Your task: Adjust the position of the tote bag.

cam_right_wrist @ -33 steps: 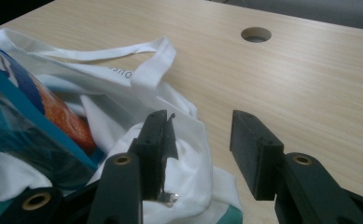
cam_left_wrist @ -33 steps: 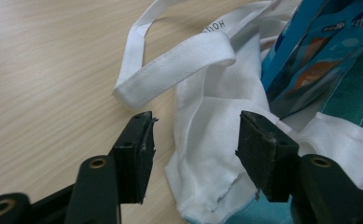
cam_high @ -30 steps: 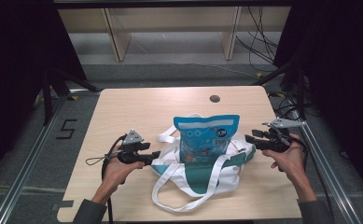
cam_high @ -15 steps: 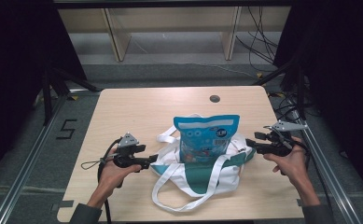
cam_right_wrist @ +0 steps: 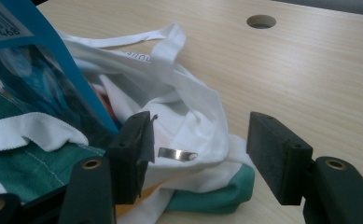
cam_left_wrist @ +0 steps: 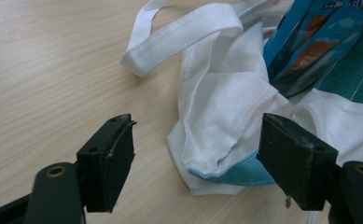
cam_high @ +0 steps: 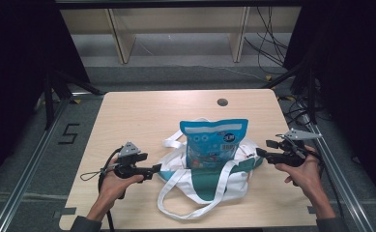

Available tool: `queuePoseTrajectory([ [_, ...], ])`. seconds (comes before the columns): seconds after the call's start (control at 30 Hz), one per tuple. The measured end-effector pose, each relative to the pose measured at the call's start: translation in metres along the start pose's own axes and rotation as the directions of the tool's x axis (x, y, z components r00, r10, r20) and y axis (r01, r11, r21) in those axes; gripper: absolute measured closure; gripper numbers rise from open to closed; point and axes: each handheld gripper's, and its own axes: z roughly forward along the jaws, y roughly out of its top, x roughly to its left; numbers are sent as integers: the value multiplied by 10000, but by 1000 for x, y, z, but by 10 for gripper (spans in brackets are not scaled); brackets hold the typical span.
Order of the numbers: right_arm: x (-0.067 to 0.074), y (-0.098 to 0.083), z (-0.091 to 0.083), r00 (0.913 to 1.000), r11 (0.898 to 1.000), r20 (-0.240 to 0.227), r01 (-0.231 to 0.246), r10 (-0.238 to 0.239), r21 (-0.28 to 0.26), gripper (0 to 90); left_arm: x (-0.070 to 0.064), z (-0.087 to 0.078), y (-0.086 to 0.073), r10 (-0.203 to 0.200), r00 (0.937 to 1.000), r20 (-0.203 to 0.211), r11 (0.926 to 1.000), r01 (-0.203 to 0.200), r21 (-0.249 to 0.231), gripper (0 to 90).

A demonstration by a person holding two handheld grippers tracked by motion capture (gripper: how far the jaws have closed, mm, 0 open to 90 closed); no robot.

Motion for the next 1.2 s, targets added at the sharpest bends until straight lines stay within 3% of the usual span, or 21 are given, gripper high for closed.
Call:
queuePoseTrajectory([
  [0.03,-2,-1,0,9998,9998,-26,180,-181,-80,412,0,0,-1,60,10000,-13,10000,-60,-11,250],
  [0.1,0,-2,-2,10000,10000,-41,-7,6,-90,409,3,-2,-3,164,9999,-21,9998,-163,120,243],
  [0.17,0,-4,-4,9999,9999,-25,-117,117,51,404,3,-1,-5,-39,10000,-51,10000,39,-34,241],
  [0.2,-2,-5,-5,9996,9997,71,257,-257,-48,402,4,-2,-8,-14,10000,-41,10000,14,-9,239],
  [0.23,-2,-5,-5,9996,9997,71,257,-257,-48,402,4,-2,-8,-14,10000,-41,10000,14,-9,239],
  [0.27,1,-7,-5,9999,9999,11,-106,106,-95,399,5,-4,-10,151,9999,-78,9997,-149,216,239],
  [0.33,3,-9,-6,9995,9996,-56,-295,295,24,393,2,-2,-12,-94,9999,-39,10000,94,-11,234],
  [0.37,2,-10,-7,10000,9999,31,10,-10,-121,392,3,-4,-13,160,9999,5,9997,-160,191,232],
  [0.4,5,-11,-9,9997,9997,-54,-244,244,68,391,1,-4,-15,-99,10000,-5,10000,99,13,231],
  [0.47,4,-14,-10,10000,10000,56,25,-25,21,388,0,-4,-17,-77,10000,-6,10000,77,-43,230],
  [0.5,7,-15,-10,9997,9996,-22,-255,255,133,388,0,-6,-18,-26,10000,23,10000,26,35,229],
  [0.57,5,-18,-10,9998,9998,74,175,-175,11,385,-2,-7,-20,-44,10000,5,10000,44,32,230],
  [0.6,7,-19,-11,9999,9998,83,-119,118,148,385,-2,-7,-21,-62,10000,-52,10000,62,-28,230],
  [0.63,7,-20,-11,9999,10000,138,-43,43,-4,384,-1,-10,-21,174,9998,19,9996,-175,238,230],
  [0.73,10,-25,-13,9999,9999,168,-15,13,111,383,-6,-11,-25,-147,9999,-10,9999,147,-55,229],
  [0.77,11,-26,-14,9996,9995,111,-263,262,170,383,-7,-12,-25,-203,9998,-20,9998,203,-18,229],
  [0.93,11,-36,-18,9999,9998,146,-56,53,184,381,-14,-18,-29,-54,10000,21,10000,54,0,227],
  [1.03,15,-46,-21,9996,9994,128,-257,254,238,381,-20,-21,-31,15,10000,-73,10000,-15,-16,227],
  [1.07,13,-48,-22,10000,9999,73,-35,34,163,381,-20,-22,-32,148,9999,-88,9999,-148,17,225],
  [1.13,17,-54,-25,9991,9987,28,-432,431,270,381,-24,-24,-35,55,9999,-110,10000,-56,-38,223],
  [1.2,17,-59,-27,9997,9993,30,-240,239,296,381,-25,-26,-36,298,9995,-73,9995,-298,36,222],
])
